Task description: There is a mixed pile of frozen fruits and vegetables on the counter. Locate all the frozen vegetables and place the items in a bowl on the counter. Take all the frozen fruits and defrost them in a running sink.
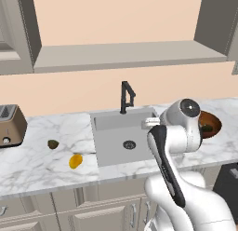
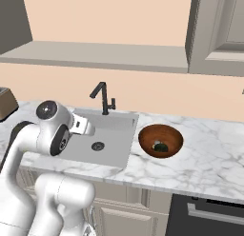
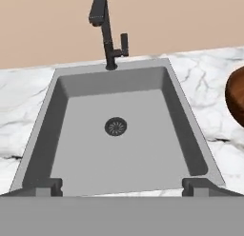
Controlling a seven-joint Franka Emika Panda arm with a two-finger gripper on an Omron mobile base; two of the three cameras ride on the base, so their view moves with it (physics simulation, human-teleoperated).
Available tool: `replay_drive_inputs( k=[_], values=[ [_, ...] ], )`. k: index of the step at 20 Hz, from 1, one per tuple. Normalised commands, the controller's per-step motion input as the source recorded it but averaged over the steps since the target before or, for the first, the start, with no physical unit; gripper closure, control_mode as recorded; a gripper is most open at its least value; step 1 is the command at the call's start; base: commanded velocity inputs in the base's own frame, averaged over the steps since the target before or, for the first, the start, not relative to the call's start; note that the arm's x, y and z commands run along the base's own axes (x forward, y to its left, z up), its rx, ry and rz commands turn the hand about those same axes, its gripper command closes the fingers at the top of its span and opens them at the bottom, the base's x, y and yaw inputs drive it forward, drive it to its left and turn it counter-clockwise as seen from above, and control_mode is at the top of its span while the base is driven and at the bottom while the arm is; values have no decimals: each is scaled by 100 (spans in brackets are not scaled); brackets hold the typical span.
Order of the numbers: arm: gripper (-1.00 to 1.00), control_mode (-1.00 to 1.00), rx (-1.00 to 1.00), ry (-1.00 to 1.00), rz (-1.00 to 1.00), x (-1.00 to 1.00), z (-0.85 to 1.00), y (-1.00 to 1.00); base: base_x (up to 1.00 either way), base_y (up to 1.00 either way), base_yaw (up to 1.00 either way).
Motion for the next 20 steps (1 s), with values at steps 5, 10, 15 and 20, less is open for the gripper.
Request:
replay_drive_inputs(
  k=[5,10,15,20],
  values=[
    [-100,-100,0,26,20,-11,28,73,0,0,0],
    [-100,-100,0,28,12,0,-4,89,0,0,0],
    [-100,-100,0,9,6,0,-31,81,0,0,0],
    [-100,-100,-1,14,1,-1,-23,69,0,0,0]
  ],
)
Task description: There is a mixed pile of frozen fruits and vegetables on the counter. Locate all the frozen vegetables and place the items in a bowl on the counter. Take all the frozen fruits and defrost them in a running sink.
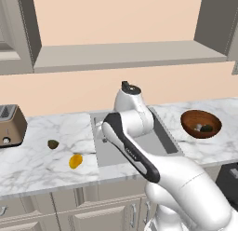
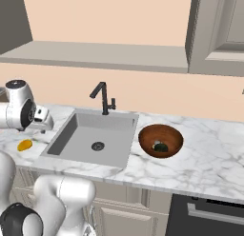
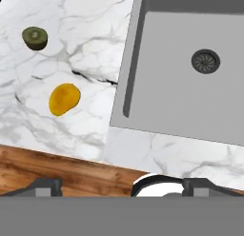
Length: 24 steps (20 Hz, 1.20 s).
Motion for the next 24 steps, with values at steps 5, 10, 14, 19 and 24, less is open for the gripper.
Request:
replay_drive_inputs(
  k=[5,10,14,19,24],
  values=[
    [-100,-100,-1,8,0,0,-30,70,0,0,0],
    [-100,-100,0,5,0,0,-31,66,0,0,0],
    [-100,-100,0,-2,-1,2,-27,42,0,0,0],
    [-100,-100,1,-16,-11,25,-25,29,0,0,0],
    [-100,-100,4,-2,-21,39,-28,15,0,0,0]
  ],
)
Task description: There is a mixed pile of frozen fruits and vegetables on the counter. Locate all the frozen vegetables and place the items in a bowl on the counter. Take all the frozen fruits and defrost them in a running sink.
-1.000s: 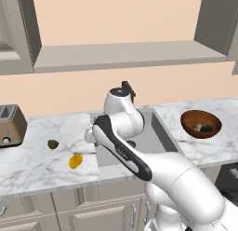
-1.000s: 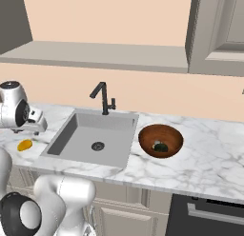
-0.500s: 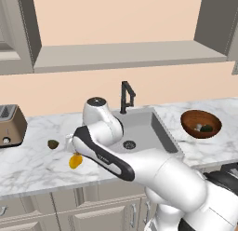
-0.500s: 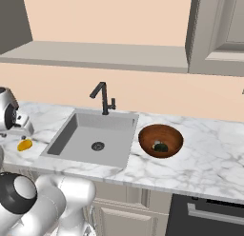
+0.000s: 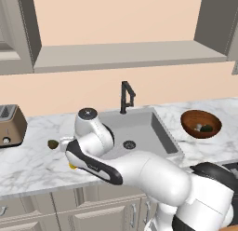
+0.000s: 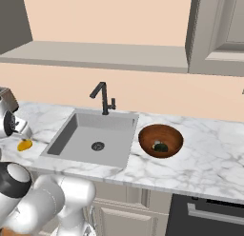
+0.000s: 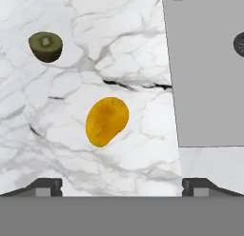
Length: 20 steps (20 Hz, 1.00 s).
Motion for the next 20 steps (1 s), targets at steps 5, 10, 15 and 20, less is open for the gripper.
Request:
replay_drive_inputs(
  k=[5,10,15,20],
  values=[
    [-100,-100,2,13,-23,33,-31,4,0,0,0],
    [-100,-100,0,15,-18,33,-29,36,0,0,0],
    [-100,-100,0,10,-14,44,-21,27,0,0,0],
    [-100,-100,2,6,-1,42,-10,-1,0,0,0]
  ],
)
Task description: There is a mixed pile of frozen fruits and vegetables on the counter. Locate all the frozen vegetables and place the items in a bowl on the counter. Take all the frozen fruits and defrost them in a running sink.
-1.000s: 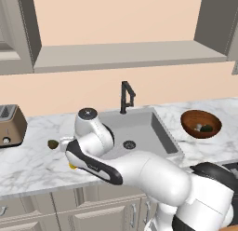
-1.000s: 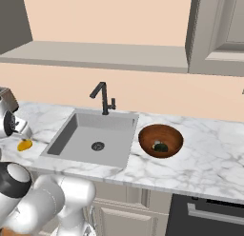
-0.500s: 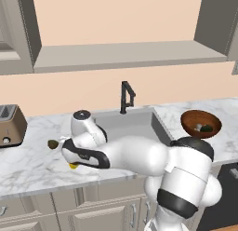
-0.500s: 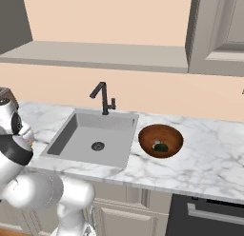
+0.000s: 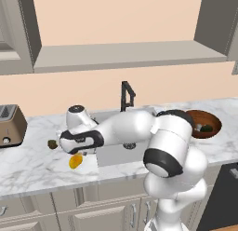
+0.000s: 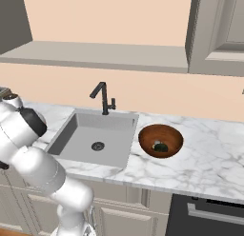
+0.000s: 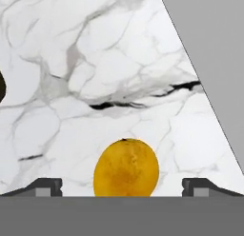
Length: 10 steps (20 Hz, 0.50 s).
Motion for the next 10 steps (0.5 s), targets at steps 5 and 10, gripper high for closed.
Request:
replay_drive_inputs(
  k=[5,10],
  values=[
    [-100,-100,0,18,-9,-9,-41,1,0,0,0],
    [-100,-100,0,14,-7,-9,-43,-3,0,0,0]
  ],
)
